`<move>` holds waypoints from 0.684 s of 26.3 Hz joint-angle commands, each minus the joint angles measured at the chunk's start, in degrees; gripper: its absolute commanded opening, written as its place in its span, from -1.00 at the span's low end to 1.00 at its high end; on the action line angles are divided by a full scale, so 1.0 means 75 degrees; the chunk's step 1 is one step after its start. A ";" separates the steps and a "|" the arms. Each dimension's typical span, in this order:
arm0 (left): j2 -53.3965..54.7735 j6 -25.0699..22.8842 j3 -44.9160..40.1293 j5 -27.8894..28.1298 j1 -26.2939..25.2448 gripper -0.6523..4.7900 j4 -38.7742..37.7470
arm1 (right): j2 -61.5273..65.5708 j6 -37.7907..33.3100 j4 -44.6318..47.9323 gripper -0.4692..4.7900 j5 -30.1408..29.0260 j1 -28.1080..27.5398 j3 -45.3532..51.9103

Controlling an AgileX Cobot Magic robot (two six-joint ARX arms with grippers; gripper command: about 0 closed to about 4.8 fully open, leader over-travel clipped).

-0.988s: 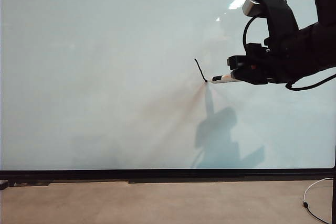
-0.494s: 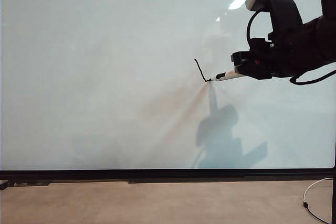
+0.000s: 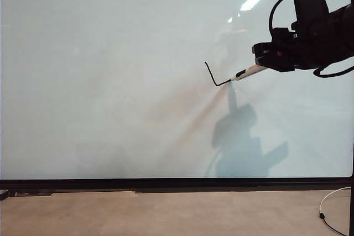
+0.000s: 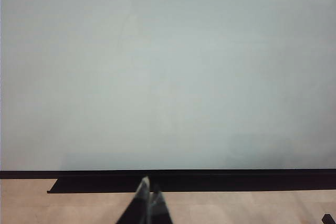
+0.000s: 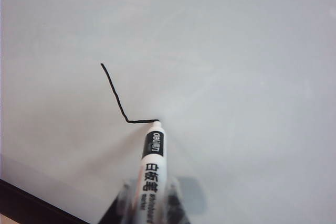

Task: Pick up the pen on the shelf to the right of the whiteboard and draw a check mark.

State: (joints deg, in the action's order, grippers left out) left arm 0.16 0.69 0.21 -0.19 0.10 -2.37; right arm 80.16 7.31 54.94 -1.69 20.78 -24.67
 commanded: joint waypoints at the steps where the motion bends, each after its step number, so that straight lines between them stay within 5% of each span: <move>1: 0.0003 -0.0032 0.0020 0.0000 0.0000 -0.78 0.0096 | -0.0108 0.0096 0.0283 -0.86 0.0358 -0.0114 -0.0064; 18: 0.0003 -0.0032 0.0023 -0.0003 0.0000 -0.78 0.0099 | -0.0685 0.0318 0.0102 -0.86 0.0210 -0.0437 -0.0064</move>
State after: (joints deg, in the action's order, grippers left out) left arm 0.16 0.71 0.21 -0.19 0.10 -2.37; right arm 75.55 8.95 54.08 -2.28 17.89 -24.71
